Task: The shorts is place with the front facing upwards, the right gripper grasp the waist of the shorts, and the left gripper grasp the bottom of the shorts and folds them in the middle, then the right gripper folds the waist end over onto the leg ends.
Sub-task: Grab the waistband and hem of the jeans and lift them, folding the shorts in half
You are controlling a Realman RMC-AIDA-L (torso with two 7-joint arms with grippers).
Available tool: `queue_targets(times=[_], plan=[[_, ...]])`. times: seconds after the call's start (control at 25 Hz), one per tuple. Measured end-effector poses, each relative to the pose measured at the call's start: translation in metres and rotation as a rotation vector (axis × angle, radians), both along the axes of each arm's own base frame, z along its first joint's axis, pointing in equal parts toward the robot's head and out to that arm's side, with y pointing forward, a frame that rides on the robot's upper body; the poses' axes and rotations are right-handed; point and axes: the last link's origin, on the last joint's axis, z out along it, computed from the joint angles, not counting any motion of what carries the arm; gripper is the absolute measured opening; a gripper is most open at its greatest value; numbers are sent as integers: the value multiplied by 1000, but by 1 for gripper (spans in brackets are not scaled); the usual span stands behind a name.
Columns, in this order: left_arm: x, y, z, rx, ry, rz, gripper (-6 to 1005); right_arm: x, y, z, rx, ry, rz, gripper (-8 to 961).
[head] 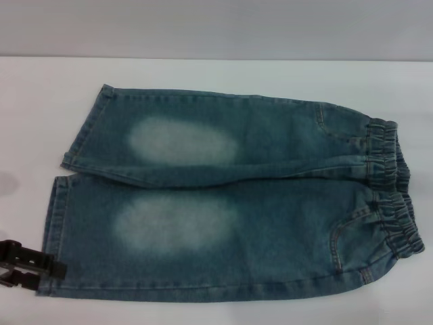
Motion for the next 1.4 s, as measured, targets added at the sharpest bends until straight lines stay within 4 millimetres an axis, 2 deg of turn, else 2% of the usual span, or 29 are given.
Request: queue_targets(times=[0.16, 0.44, 0.8, 1.12, 1.16, 1.4], plan=[[1, 0, -1, -2, -3, 1, 820, -1, 1, 0, -2, -1, 3, 612], [13, 6, -8, -18, -36, -23, 813, 0, 1, 1, -2, -2, 3, 612], [16, 9, -8, -18, -38, -33, 804, 1, -1, 0, -3, -1, -1, 612], [12, 8, -4, -8, -25, -28, 796, 2, -1, 0, -5, 2, -1, 612], [6, 6, 3, 4, -8, -15, 795, 2, -1, 0, -5, 3, -1, 612], [-1, 4, 7, 13, 13, -1, 789, 1, -1, 0, -5, 5, 2, 612]])
